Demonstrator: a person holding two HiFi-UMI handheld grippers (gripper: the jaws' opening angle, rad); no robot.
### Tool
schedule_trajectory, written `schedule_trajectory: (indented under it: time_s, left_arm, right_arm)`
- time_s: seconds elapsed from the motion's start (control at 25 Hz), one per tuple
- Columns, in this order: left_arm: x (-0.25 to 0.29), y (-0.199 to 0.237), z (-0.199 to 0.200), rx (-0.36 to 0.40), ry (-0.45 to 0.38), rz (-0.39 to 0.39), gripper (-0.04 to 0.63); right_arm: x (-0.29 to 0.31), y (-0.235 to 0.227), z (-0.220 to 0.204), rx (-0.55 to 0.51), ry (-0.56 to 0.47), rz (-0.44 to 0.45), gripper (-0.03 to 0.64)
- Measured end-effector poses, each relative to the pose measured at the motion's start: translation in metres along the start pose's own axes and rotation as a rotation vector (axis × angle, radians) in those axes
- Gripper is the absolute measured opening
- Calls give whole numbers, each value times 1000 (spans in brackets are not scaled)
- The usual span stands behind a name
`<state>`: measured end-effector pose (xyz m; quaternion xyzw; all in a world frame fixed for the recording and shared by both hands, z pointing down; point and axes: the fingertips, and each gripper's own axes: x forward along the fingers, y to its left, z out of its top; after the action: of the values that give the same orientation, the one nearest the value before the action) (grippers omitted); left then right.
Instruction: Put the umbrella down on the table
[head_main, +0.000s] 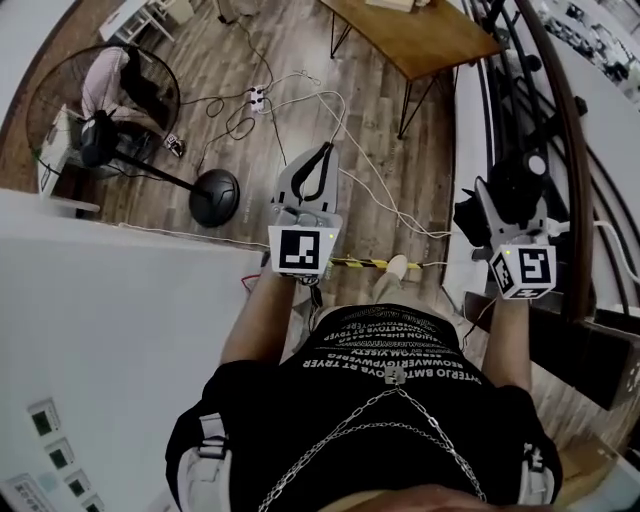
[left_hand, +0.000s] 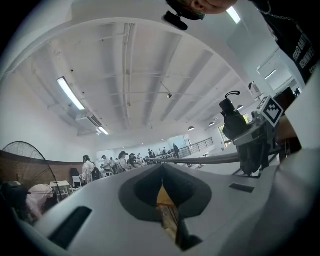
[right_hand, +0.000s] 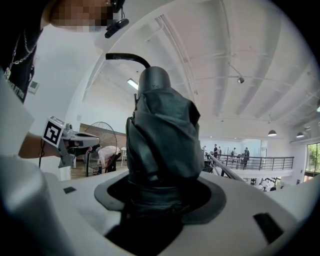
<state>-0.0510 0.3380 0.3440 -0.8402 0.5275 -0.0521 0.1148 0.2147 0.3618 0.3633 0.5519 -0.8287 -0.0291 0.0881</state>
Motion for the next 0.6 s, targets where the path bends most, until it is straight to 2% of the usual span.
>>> schedule_trajectory:
  time_s: [0.2,0.44,0.6]
  left_arm:
    - [42,-2,2,-10,15,3,29]
    - [83,-1,7,16,30,42,29]
    - [102,-3,16,-50,23,58,29]
  right_arm:
    - [31,-25,-9,9,6,24,287]
    - [60,-34,-10,4,-4,104,287]
    - [74,-42,-10,-1,-5,147,287]
